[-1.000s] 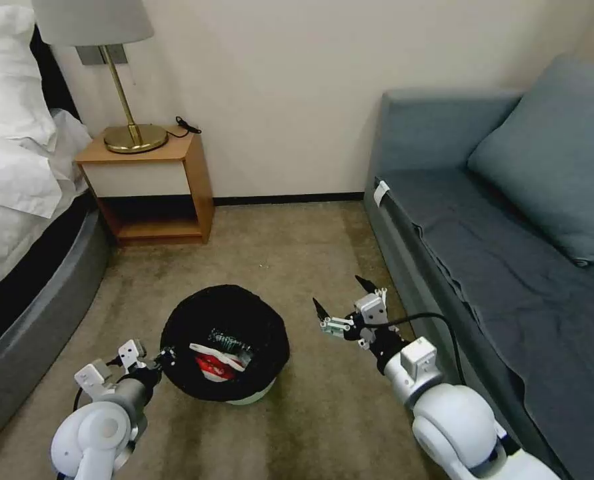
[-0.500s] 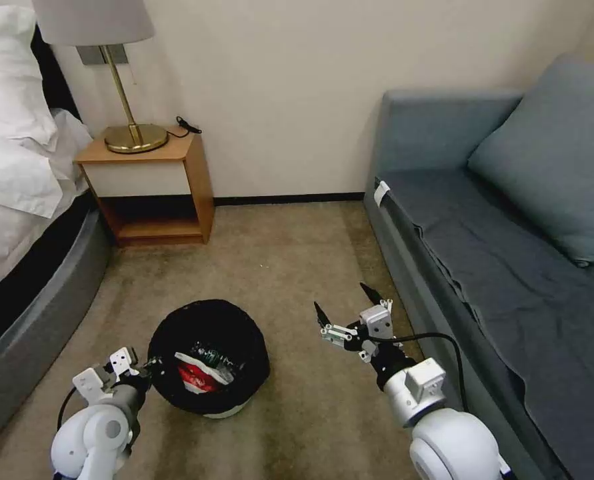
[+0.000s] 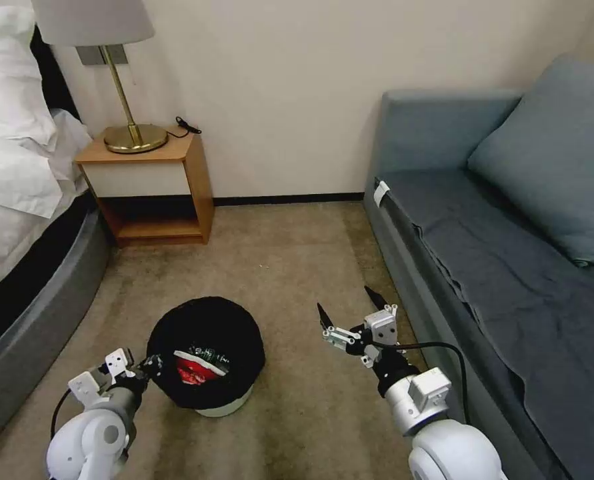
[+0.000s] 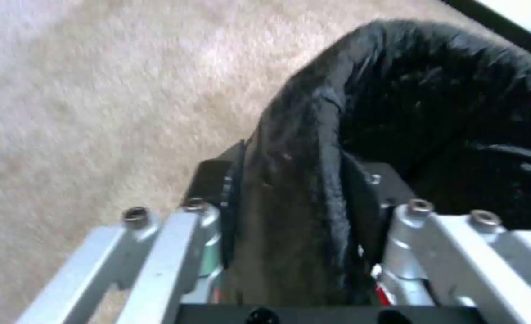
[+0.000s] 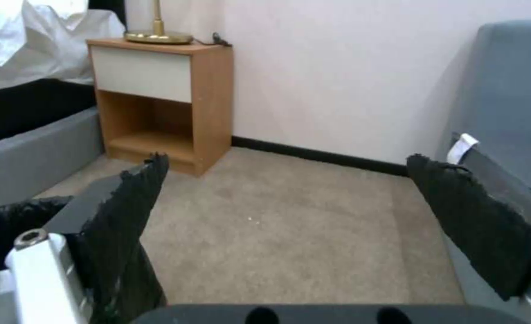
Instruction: Pick up the trash bin, then pick up the garbage on the floor and place it into the trash bin.
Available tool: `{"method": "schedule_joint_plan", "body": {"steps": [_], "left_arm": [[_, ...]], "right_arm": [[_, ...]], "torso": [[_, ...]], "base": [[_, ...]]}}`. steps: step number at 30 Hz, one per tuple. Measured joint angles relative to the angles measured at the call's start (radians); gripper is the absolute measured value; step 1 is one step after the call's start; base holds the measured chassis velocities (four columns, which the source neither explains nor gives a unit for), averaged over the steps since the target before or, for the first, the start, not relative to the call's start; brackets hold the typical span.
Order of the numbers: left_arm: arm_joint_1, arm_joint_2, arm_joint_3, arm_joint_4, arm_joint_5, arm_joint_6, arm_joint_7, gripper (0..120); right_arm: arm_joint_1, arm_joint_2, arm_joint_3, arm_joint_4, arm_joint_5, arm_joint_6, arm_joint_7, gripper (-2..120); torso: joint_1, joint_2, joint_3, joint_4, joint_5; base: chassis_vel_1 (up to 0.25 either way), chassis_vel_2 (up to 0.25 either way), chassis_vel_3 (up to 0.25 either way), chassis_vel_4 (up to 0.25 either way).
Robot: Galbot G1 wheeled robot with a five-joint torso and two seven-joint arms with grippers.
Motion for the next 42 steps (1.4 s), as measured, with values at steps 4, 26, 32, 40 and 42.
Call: {"method": "schedule_joint_plan", "body": {"steps": [4, 26, 32, 40, 42], "left_arm": [[0.03, -0.003, -0.003, -0.023, 0.071, -0.069, 0.052, 62], [0.162, -0.08, 0.052, -0.132, 0.518, -0.604, 0.282, 100], [0.249, -0.105, 0.099, -0.136, 0.522, -0.71, 0.277, 100], [0.343, -0.106, 0.22, -0.203, 0.497, -0.698, 0.203, 100], [0.344, -0.103, 0.235, -0.223, 0.5, -0.688, 0.193, 100]], "right_arm": [[-0.004, 0.0, 0.022, 0.002, 0.007, 0.0, 0.0, 100], [-0.138, 0.069, 0.103, 0.031, -0.079, 0.041, 0.039, 100], [-0.153, 0.102, 0.095, 0.032, -0.107, 0.052, 0.041, 100], [-0.178, 0.143, 0.082, 0.034, -0.156, 0.065, 0.042, 100], [-0.183, 0.148, 0.081, 0.035, -0.162, 0.069, 0.041, 100]], "torso": [[0.0, 0.0, 0.0, 0.0, 0.0], [0.0, 0.0, 0.0, -0.0001, 0.0001], [0.0, 0.0, 0.0, 0.0, 0.0001], [0.0, 0.0, 0.0, 0.0, 0.0], [0.0, 0.0, 0.0, 0.0, 0.0]], "base": [[0.0, 0.0, 0.0, 0.0], [0.0, 0.0, 0.0, 0.0], [0.0, 0.0, 0.0, 0.0], [0.0, 0.0, 0.0, 0.0], [0.0, 0.0, 0.0, 0.0]]}}
